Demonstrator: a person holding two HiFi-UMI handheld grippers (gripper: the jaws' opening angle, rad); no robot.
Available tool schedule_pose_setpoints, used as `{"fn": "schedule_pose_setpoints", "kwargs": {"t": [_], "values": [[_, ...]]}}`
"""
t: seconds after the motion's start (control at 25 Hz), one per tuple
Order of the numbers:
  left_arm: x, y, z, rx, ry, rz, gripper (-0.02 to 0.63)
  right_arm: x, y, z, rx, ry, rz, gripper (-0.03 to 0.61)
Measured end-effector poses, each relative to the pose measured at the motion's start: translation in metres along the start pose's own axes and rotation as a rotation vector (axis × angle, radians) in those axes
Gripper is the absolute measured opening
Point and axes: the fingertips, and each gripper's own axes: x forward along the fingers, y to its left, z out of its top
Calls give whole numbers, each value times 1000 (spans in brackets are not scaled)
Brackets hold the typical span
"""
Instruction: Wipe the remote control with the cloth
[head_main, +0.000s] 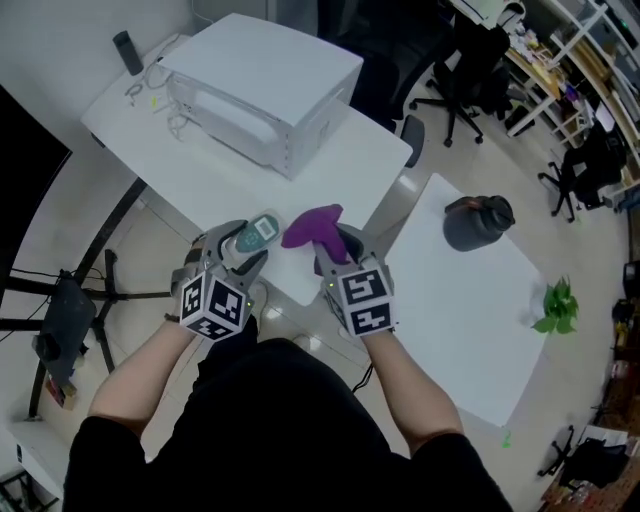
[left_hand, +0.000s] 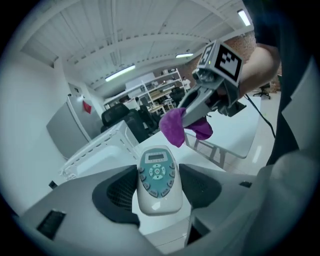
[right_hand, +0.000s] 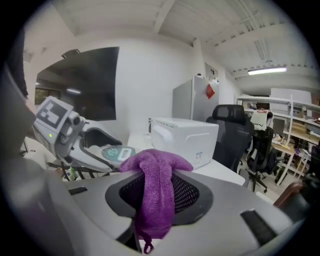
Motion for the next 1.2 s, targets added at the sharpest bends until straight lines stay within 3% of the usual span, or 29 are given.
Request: {"fn": "schedule_pose_setpoints", "kwargs": {"t": [0.2, 0.4, 0.52, 0.68, 0.92, 1.04, 1.2], "values": [[-20, -18, 12, 67, -12, 34, 252, -34, 65, 43, -99, -85, 151, 133], [-47, -19, 35, 108, -79, 59, 252, -28, 132, 48, -179, -35, 276, 133], [-64, -19, 38, 166, -126, 53, 252, -21, 149, 52, -216, -4, 261, 132], [-85, -10, 31, 192, -159, 37, 252, -15, 147, 58, -262, 16, 159, 132], [-104, 7, 18, 189, -189, 18, 252, -9, 109, 65, -201, 31, -20, 130], [-106, 16, 11, 179, -190, 15, 252, -16, 133, 88, -209, -28, 12, 130], [-107, 20, 14, 188, -208, 17, 252, -11, 195, 96, -260, -25, 161, 130]]}}
